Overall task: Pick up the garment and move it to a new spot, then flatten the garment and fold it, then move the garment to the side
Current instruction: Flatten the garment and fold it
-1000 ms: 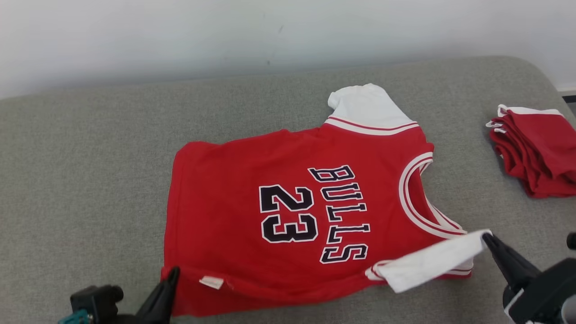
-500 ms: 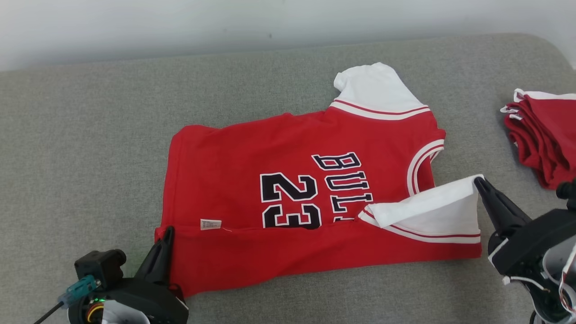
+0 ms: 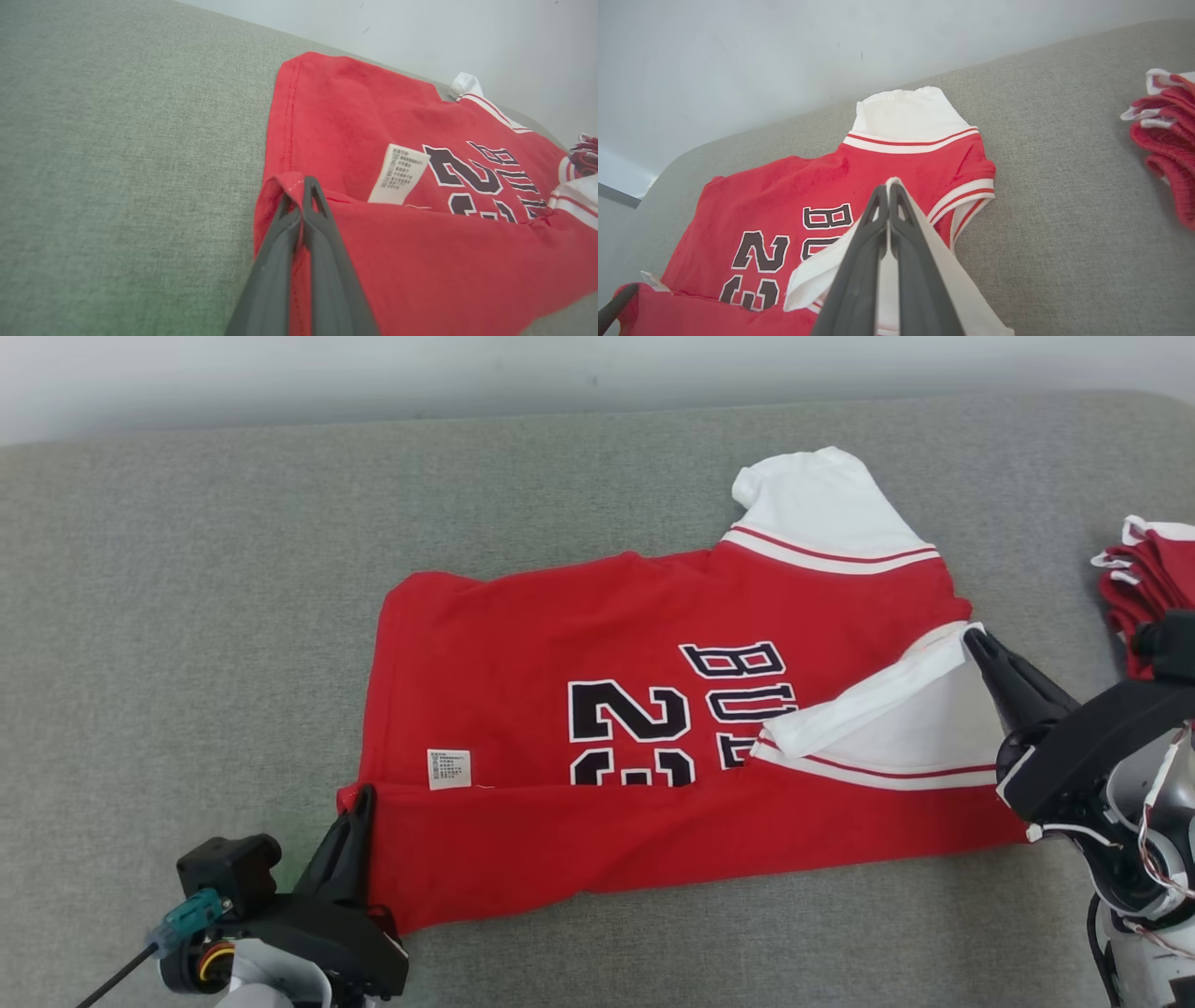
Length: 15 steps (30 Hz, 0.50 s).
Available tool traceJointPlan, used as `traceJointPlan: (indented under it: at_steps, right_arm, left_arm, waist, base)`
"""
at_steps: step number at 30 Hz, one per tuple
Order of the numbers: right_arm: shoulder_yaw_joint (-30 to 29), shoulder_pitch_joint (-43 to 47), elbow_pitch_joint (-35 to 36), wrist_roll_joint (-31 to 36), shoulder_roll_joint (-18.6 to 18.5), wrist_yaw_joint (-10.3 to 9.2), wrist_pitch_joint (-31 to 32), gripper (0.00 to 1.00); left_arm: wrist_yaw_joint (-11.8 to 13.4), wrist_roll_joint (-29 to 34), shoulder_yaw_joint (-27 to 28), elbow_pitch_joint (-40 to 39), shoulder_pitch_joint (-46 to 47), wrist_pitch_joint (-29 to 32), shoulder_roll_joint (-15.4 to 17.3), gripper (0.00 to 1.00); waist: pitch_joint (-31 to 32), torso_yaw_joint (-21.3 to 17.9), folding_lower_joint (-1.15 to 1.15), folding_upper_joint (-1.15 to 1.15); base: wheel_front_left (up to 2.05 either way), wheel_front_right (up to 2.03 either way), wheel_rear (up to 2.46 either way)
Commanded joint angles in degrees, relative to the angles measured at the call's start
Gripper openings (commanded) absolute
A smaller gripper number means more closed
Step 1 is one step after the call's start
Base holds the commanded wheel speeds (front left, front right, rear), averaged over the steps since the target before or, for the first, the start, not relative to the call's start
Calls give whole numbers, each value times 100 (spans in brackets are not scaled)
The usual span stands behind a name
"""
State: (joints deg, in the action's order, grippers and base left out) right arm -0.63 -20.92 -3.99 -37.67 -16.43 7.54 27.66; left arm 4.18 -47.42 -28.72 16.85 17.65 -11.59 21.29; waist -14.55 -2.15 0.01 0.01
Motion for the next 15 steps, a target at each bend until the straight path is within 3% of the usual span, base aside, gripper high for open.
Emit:
traceJointPlan:
  at_steps: [1, 11, 12, 13, 14, 15]
  right_arm:
    - [12, -67, -37, 47, -50, -14, -59, 0]
    - [-88, -225, -435, 79, 56, -14, -362, 0]
    - [-56, -217, -481, 68, 72, -14, -327, 32]
    - [-46, -238, -518, 84, 80, -14, -345, 100]
    - [-45, -278, -560, 102, 98, -14, -371, 100]
    - [-31, -301, -602, 115, 119, -14, -403, 100]
  left_arm:
    - [2, 67, -10, 28, 59, -41, -27, 0]
    - [-15, 83, -57, 207, 199, -80, -106, 0]
    - [-7, 103, -74, 231, 232, -76, -110, 0]
    - [1, 129, -96, 259, 272, -67, -108, 33]
    - [20, 149, -103, 295, 304, -68, -120, 100]
    - [38, 165, -105, 333, 323, -81, -131, 100]
  waist:
    - [-30, 63, -1, -1]
    - [-84, 175, -1, -1]
    - [-85, 171, -1, -1]
    - [-87, 166, -1, -1]
    - [-88, 160, -1, -1]
    - [-80, 152, -1, -1]
  base:
    - [0, 0, 0]
    - [0, 0, 0]
    - [0, 0, 0]
    - [0, 0, 0]
    - [0, 0, 0]
    - [0, 0, 0]
